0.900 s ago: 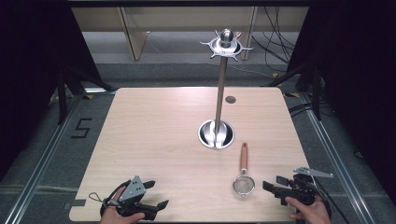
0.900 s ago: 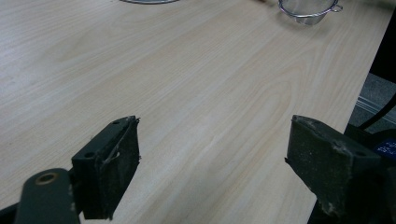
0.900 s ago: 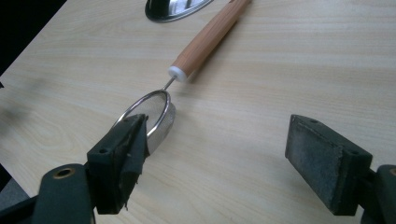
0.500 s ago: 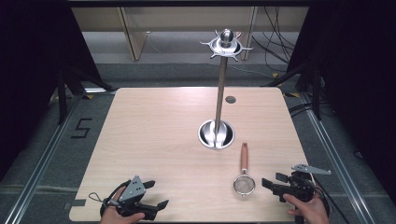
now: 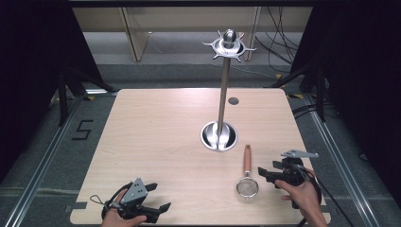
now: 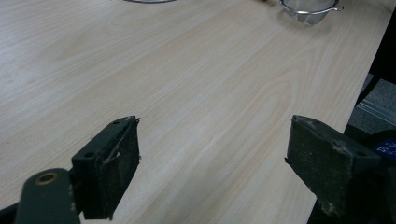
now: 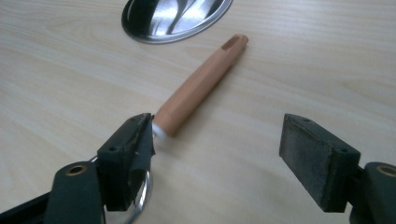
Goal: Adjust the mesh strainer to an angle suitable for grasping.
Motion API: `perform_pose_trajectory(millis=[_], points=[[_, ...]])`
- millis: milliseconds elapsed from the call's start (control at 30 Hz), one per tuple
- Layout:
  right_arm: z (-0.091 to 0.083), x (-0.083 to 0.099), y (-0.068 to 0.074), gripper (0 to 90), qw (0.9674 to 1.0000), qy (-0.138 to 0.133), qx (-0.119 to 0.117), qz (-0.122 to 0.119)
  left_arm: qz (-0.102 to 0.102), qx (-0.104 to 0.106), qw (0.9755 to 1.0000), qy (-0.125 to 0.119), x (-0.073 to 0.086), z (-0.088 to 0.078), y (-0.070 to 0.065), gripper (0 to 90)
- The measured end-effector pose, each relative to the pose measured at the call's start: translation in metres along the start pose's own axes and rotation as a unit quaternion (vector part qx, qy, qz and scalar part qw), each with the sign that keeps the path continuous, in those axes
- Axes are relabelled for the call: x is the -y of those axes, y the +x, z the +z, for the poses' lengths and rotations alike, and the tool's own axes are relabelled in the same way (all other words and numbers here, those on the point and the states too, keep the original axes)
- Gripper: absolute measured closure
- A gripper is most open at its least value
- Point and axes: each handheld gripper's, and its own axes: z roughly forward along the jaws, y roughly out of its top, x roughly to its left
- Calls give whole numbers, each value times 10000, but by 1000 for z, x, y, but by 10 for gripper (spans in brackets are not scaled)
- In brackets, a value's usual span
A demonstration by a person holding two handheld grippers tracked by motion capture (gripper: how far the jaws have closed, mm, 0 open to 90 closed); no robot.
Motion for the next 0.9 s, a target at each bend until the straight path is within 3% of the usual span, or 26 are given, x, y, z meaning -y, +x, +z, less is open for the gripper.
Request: perform_pose_trajectory(millis=[67,133,167,200,267,300,367,467,600,667,833,867,900], points=[[8,-9,4,284,9998,93,159,-61,47,-26,10000,43,0,-1,2,164],[14,-16,10,294,9995,205,222,-98,-64,-28,10000,45,0,-1,0,165],[17,-20,12,304,9992,249,265,-142,69,-11,10000,47,-1,-1,2,165],[21,-24,14,305,9988,350,244,-220,51,-11,10000,48,-1,-1,2,165],[27,-28,17,314,9982,501,261,-178,31,-19,10000,23,0,-1,1,165],[28,-30,21,317,9971,707,281,-3,48,-13,10000,31,0,-1,1,165],[36,-33,20,322,9954,902,286,-118,45,-2,10000,40,0,-1,1,165],[49,-33,25,337,9949,851,434,-308,-10,5,10000,-13,-1,0,0,164],[61,-39,30,371,9917,1130,407,-448,-8,12,10000,-30,-1,0,0,165],[68,-42,31,389,9891,1246,495,-601,-29,-42,10000,84,0,-1,1,165],[75,-43,31,438,9850,1463,624,-666,-62,20,10000,-13,0,0,0,165],[75,-43,30,441,9863,1429,584,-582,40,11,10000,27,-1,0,1,165],[75,-43,27,448,9860,1464,570,-567,-37,27,10000,-47,-1,1,-1,164]])
